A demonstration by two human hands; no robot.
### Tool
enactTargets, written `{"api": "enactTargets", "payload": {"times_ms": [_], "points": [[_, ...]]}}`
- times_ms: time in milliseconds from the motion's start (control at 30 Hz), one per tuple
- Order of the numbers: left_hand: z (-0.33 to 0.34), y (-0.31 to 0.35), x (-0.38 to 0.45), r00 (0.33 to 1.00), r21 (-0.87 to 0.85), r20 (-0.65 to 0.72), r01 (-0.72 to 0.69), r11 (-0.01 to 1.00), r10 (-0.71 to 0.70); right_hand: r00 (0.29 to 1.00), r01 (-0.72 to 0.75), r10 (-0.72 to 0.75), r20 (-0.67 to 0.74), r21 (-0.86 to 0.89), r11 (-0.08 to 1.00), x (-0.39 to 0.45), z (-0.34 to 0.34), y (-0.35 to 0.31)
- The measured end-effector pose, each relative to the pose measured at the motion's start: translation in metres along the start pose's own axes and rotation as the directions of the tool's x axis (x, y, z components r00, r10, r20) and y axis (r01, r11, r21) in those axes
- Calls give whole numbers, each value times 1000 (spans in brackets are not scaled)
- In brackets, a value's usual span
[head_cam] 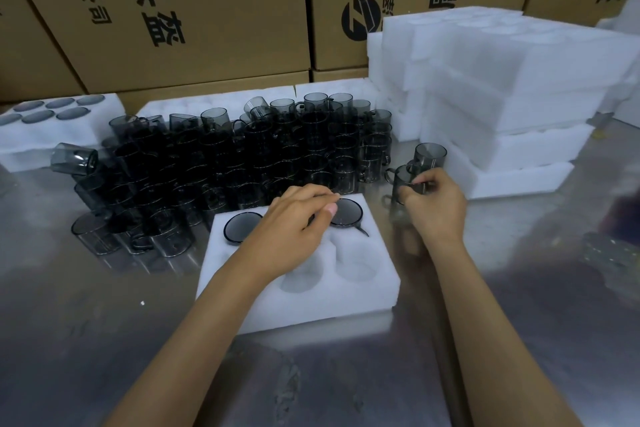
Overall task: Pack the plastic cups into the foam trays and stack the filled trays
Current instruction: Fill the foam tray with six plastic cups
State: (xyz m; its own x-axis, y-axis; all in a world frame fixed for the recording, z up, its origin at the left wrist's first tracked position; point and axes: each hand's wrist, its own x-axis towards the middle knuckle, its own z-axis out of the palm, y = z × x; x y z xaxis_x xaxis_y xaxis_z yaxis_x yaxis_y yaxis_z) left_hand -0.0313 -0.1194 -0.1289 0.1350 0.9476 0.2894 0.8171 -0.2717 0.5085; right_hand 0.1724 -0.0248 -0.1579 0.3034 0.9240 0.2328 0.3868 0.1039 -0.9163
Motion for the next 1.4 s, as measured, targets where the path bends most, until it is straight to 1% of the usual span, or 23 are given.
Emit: {"api": "enactTargets", "payload": {"times_ms": [67,133,233,300,367,433,500,600,700,767,800,833,867,933,1000,1067,1100,1167,1300,1333,1400], "points": [[-1,0,0,997,-120,-69,17,993,-26,999,27,-25,-21,90,996,-2,0,-11],[-4,0,-1,982,-203,-189,-11,979,-28,995,98,-93,-34,208,973,-8,1,-26],[-9,0,-2,934,-218,-358,-75,973,-9,974,207,-224,4,373,905,-26,7,-48],[-11,0,-3,909,-239,-416,-91,967,-18,934,297,-353,58,427,854,-41,11,-61],[-13,-1,-3,898,-263,-438,-97,960,-29,864,410,-493,99,429,805,-52,14,-69],[-16,-1,-3,892,-281,-451,-105,954,-35,793,504,-591,147,386,773,-59,16,-74],[-18,0,-3,879,-285,-475,-112,952,-39,746,547,-634,202,355,758,-63,17,-76],[-21,1,-4,869,-290,-493,-111,950,-49,721,559,-644,257,332,759,-65,17,-77],[-24,4,-7,899,-332,-433,-90,939,-67,735,495,-596,323,347,797,-63,13,-78],[-25,7,-10,937,-405,-337,-54,913,-94,767,398,-518,379,352,847,-57,6,-78],[-26,9,-11,957,-454,-271,-32,890,-104,770,355,-475,426,334,873,-52,1,-77],[-27,10,-11,975,-498,-199,-10,867,-103,753,315,-438,491,315,895,-46,-5,-76],[-29,11,-12,987,-523,-129,12,852,-93,720,270,-404,565,308,912,-41,-11,-75],[-33,10,-13,998,-509,7,54,859,-59,637,189,-346,688,296,936,-34,-22,-70],[-36,9,-15,991,-443,128,83,893,-29,571,185,-306,762,244,952,-31,-28,-66],[-38,10,-17,978,-406,206,111,907,-27,518,208,-291,804,212,955,-31,-29,-62],[-38,11,-18,975,-404,221,121,907,-32,501,222,-295,814,208,953,-32,-30,-61],[-38,14,-19,978,-397,207,118,910,-36,476,243,-297,828,201,949,-31,-30,-59],[-40,18,-22,977,-362,209,108,926,-32,424,203,-295,856,228,952,-28,-34,-59],[-41,18,-22,976,-353,216,100,930,-23,428,176,-295,854,242,954,-28,-35,-59],[-42,19,-23,974,-338,225,94,936,-16,472,127,-290,832,262,957,-29,-35,-60]]}}
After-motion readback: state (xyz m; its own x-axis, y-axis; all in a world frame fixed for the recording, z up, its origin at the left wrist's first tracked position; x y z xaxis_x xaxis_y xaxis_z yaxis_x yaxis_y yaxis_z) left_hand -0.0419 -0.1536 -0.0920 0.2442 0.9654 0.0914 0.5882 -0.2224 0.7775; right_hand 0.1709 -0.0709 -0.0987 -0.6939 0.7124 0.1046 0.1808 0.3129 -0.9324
